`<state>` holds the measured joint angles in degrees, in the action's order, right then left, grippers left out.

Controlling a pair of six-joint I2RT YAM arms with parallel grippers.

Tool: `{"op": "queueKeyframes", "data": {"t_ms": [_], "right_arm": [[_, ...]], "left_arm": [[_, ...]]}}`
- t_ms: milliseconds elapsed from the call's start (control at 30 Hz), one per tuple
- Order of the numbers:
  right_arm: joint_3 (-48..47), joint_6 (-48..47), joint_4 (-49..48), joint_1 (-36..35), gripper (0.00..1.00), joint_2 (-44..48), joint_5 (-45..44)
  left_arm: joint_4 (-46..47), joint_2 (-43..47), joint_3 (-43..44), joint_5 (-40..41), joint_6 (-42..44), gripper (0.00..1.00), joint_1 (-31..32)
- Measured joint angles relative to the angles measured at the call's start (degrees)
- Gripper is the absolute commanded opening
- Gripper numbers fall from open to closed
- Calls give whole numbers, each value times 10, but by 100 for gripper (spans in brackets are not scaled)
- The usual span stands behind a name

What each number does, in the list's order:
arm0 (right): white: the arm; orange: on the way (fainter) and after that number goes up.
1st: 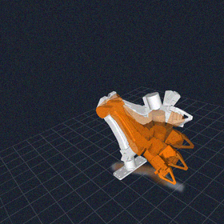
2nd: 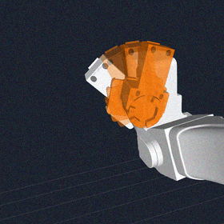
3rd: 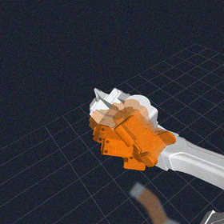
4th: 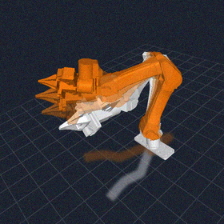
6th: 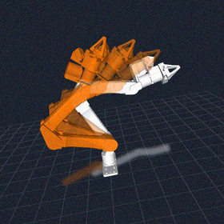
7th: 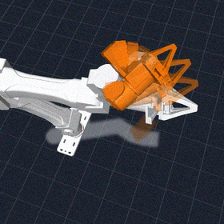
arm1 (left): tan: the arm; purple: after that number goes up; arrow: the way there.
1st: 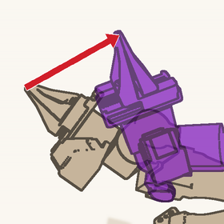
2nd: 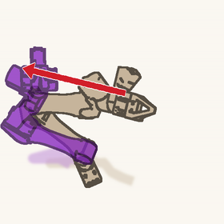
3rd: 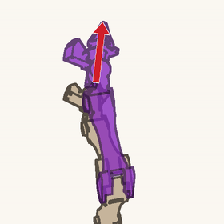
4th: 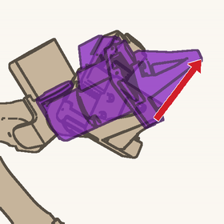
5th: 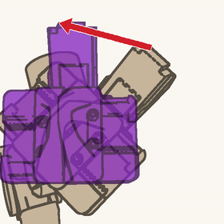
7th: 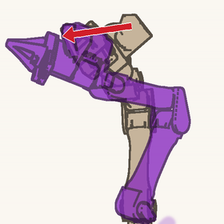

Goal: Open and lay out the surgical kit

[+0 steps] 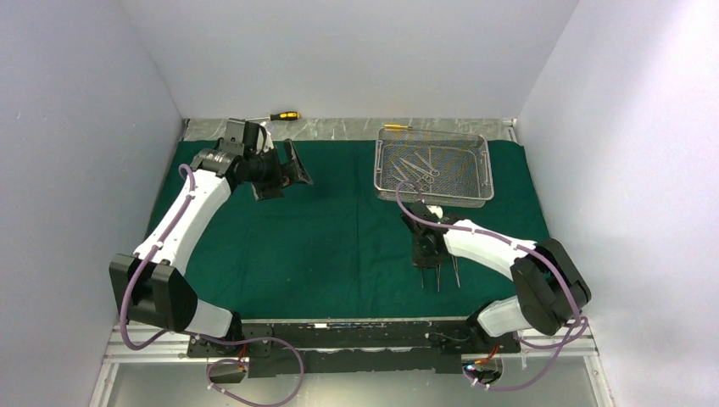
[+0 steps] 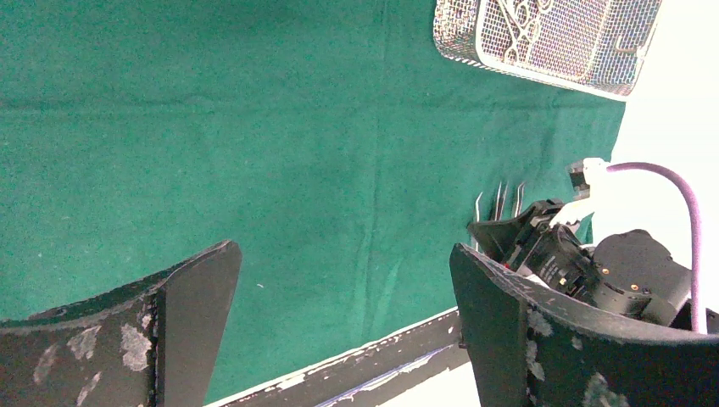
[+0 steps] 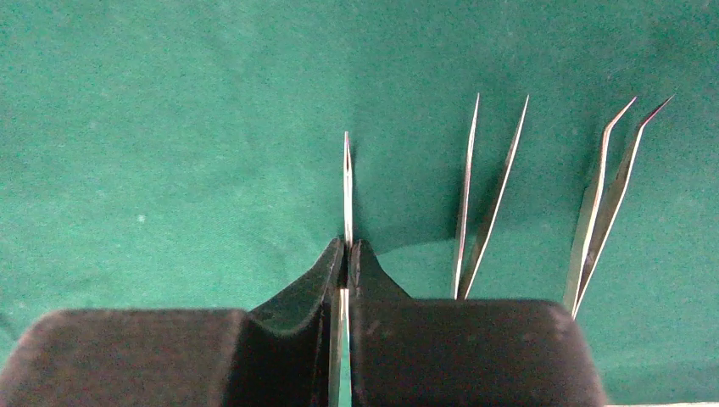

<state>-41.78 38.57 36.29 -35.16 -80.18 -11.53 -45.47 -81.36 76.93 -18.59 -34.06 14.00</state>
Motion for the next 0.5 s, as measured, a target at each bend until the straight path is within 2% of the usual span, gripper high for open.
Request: {"op": "queueKeyframes", "data": {"t_ms": [133,233,400,500], "right_arm": [[4,-1,0,1,30,-9,0],[4,-3,1,2,40,-8,0],[-11,-9,22,2,46,-4,-1],[-58,-16,51,3,49,-2,-8]], "left_arm": [[0,0,0,-1,-1,99,0],[1,0,0,-1,-1,100,0],[1,0,0,-1,-1,99,0],[1,0,0,-1,-1,100,0]]}}
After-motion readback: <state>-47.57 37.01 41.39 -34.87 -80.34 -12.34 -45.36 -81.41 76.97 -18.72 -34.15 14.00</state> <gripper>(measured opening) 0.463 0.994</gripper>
